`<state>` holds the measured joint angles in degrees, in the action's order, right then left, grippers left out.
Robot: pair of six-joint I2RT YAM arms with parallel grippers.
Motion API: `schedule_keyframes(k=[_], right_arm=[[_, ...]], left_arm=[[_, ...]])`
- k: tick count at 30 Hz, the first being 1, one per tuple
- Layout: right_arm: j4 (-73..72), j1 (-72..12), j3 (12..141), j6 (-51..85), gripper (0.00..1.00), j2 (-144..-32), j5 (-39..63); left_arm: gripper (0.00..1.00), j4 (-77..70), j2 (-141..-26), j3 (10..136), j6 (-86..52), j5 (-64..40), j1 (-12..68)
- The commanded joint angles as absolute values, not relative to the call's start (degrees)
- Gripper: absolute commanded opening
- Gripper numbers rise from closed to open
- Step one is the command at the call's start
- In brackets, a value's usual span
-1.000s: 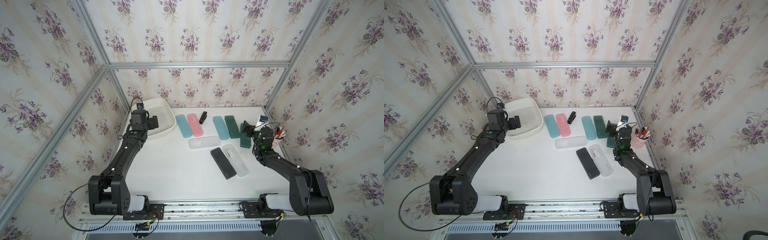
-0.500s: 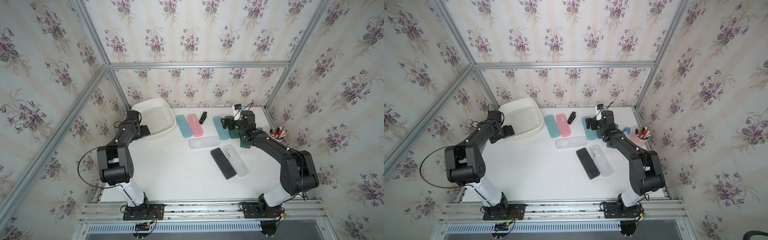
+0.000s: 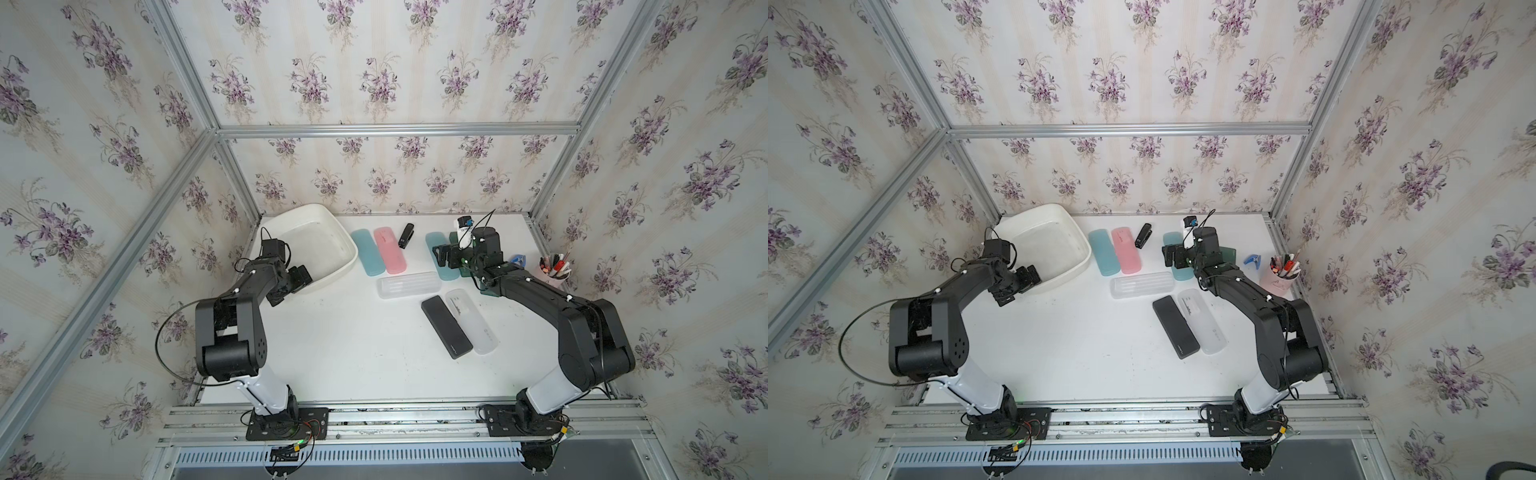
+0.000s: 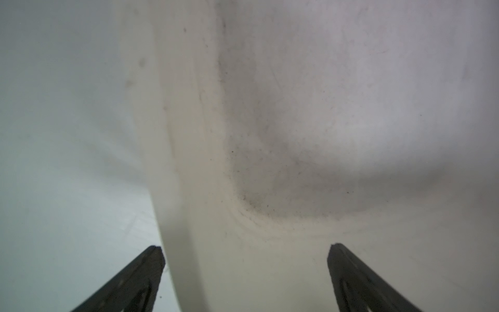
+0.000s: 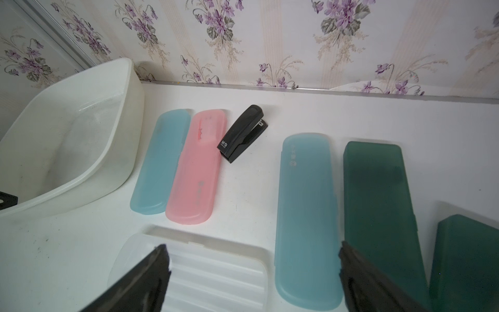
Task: Put the pencil case into the storage box
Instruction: Adjust the storage box at the center of the board.
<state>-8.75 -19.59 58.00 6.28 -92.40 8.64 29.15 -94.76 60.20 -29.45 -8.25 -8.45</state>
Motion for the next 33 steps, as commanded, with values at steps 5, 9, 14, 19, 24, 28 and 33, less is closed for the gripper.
schedule_keyframes(k=[5, 9, 14, 19, 24, 28, 33], right_arm=[[-9.11, -23.49, 57.46, 12.59, 1.0, -92.73, 10.1], [-9.23, -27.46, 57.64, 15.93, 1.0, -92.92, 9.05], [-9.97, -32.92, 59.24, 20.65, 1.0, -94.73, 7.92], [-9.32, -36.26, 61.57, 22.61, 1.0, -96.78, 5.4], [-7.57, -38.67, 63.49, 24.76, 1.0, -98.42, 1.52], [-7.37, -39.65, 65.61, 27.95, 1.0, -101.26, -0.04], [-3.52, -42.33, 73.47, 27.87, 1.0, -107.64, -2.92]], left_arm=[[0.99, 25.55, -87.39, 50.39, -36.06, -9.99, -3.63], [0.99, 23.04, -84.77, 46.67, -41.1, -9.02, 1.72], [0.99, 22.14, -83.62, 48.05, -46.92, -5.23, 11.83], [0.99, 27.78, -85.33, 53.44, -46.41, -4.61, 16.4], [0.99, 38.16, -81.62, 54.11, -43.18, 1.55, 17.02], [0.99, 42.76, -74.57, 53.02, -41.03, 6.33, 15.96], [0.99, 44.48, -72.01, 61.07, -31.54, 12.36, 9.61]])
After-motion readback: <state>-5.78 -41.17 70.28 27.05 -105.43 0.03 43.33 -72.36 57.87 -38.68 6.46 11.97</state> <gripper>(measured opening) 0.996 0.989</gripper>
